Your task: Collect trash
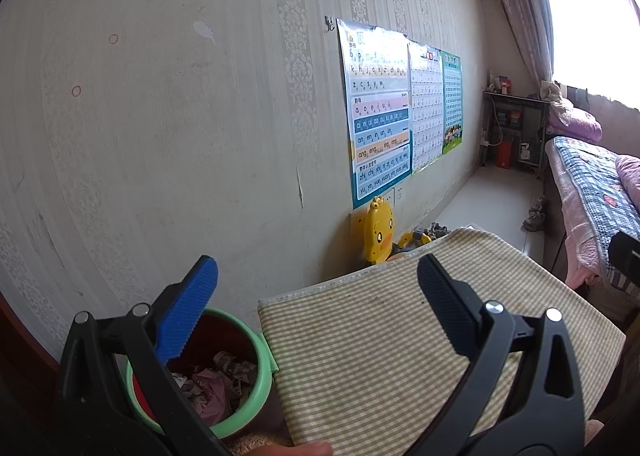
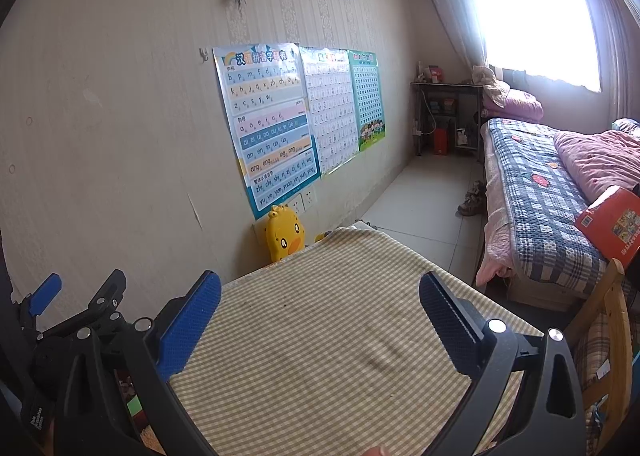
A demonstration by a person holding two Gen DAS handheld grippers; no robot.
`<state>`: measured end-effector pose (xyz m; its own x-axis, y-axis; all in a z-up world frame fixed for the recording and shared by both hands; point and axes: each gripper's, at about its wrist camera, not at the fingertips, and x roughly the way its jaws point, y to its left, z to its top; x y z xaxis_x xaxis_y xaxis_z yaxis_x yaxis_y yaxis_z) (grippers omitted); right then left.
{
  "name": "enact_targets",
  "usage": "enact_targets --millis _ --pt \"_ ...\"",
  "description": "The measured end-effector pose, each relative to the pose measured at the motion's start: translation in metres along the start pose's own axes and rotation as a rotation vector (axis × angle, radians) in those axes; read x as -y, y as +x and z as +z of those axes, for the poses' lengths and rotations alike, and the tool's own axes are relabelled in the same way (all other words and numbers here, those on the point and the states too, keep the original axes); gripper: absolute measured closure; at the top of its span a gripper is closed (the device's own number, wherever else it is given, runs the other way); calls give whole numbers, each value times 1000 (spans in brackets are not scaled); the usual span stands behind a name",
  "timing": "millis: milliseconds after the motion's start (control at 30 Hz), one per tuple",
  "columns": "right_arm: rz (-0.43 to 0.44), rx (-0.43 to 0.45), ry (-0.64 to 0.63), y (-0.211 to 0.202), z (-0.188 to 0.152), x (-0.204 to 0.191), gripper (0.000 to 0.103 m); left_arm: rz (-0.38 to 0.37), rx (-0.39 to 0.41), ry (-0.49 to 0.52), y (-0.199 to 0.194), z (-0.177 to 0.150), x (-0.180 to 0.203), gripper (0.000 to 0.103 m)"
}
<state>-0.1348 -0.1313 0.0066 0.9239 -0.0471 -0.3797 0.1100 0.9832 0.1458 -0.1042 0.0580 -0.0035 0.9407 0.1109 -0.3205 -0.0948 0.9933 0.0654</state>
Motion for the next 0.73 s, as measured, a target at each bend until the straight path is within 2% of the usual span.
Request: enact_targets --millis 333,533,633,733 --pt "2 -5 1 1 -3 0 8 -13 -16 11 4 -2 1 5" --pt "12 -38 13 12 -13 5 8 -25 -50 25 13 -8 5 5" --pt "-3 -68 26 34 -21 13 8 -29 -73 26 21 -11 6 5" --pt "-117 -106 25 84 -52 41 8 -18 -94 30 29 -14 5 5"
